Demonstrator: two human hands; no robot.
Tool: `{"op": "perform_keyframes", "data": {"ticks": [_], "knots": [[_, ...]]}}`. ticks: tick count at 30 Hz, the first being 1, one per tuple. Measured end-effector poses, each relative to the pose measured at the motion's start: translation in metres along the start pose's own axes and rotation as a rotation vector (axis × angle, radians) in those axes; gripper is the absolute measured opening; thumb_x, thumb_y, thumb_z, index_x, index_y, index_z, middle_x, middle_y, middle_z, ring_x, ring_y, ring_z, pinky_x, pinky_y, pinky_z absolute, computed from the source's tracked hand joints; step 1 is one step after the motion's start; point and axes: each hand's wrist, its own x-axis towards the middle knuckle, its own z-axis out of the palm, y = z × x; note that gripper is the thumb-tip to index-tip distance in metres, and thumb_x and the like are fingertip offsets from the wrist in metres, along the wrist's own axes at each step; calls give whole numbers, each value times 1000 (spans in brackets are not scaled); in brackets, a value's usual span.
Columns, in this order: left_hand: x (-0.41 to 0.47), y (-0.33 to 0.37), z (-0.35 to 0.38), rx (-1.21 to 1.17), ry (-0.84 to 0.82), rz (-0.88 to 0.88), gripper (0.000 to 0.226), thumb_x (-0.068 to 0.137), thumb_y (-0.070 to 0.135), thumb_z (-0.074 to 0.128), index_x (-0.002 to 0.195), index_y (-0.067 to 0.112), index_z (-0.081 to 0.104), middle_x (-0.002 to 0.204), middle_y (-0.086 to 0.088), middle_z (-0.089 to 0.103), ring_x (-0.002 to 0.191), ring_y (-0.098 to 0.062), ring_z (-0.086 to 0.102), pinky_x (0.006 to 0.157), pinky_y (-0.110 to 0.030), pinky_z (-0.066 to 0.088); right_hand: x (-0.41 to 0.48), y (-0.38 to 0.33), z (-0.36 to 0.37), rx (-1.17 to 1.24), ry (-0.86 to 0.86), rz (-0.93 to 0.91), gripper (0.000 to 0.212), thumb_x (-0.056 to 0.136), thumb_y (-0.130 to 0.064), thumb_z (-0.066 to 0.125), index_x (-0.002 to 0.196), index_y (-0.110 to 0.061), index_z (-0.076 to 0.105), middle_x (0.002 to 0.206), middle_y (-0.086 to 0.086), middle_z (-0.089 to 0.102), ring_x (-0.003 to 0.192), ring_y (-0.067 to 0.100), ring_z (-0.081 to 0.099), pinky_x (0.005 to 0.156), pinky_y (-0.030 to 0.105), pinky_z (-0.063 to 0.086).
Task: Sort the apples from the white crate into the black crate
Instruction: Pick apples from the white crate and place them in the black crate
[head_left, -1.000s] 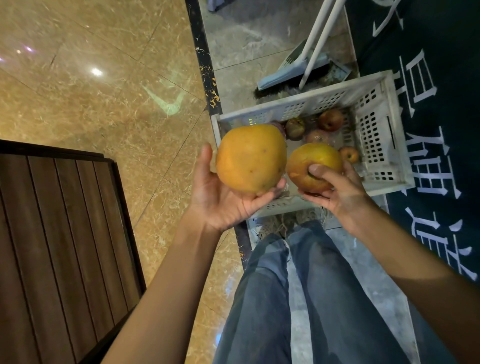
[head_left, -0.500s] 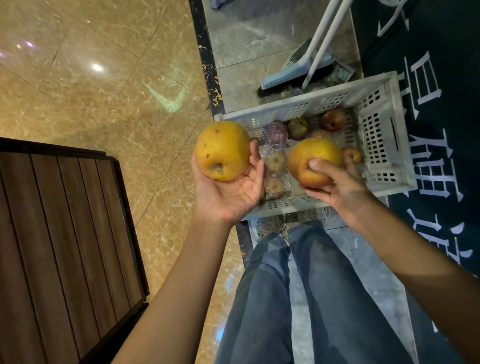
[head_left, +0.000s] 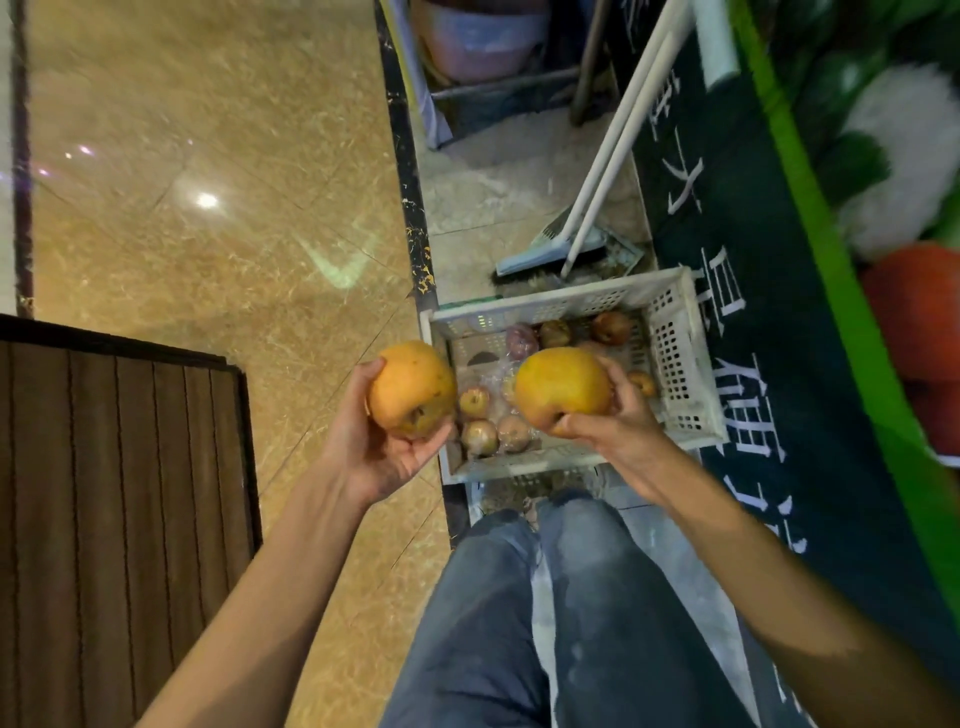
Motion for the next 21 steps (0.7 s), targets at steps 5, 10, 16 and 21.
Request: {"op": "perform_keyframes", "data": {"ticks": [5,10,16,21], "knots": [[-47,-8,4,-57,-25,17,69,67,50,64,116,3,56,105,-22,65,73,-30,70,66,-40,59,-42,-29,-7,-69,-28,-43,65,73,15,66,112,-30,41,99,-12,45,95,17,52,80,32,49],[-73,-20,15,-10,-32,-11,71,73,58,59,117,2,56,103,-21,65,76,-28,67,64,-37,60,-72,-46,-25,-127,-14,-62,69,69,12,71,117,-28,42,105,-10,44,109,28,51,93,50,49],[-72,-21,46,198,-89,-108,72,73,56,60,121,3,54,95,-23,66,66,-31,69,65,-40,57,-107,-51,-42,-71,168,-120,69,70,8,72,120,-28,41,111,-2,43,91,13,52,73,30,50],[-68,-20,74,517,-194,-199,72,66,54,64,114,1,56,99,-21,65,69,-29,68,64,-37,58,-147,-26,-36,126,407,-190,64,72,11,71,118,-24,42,112,-1,43,87,9,52,58,19,51]]}}
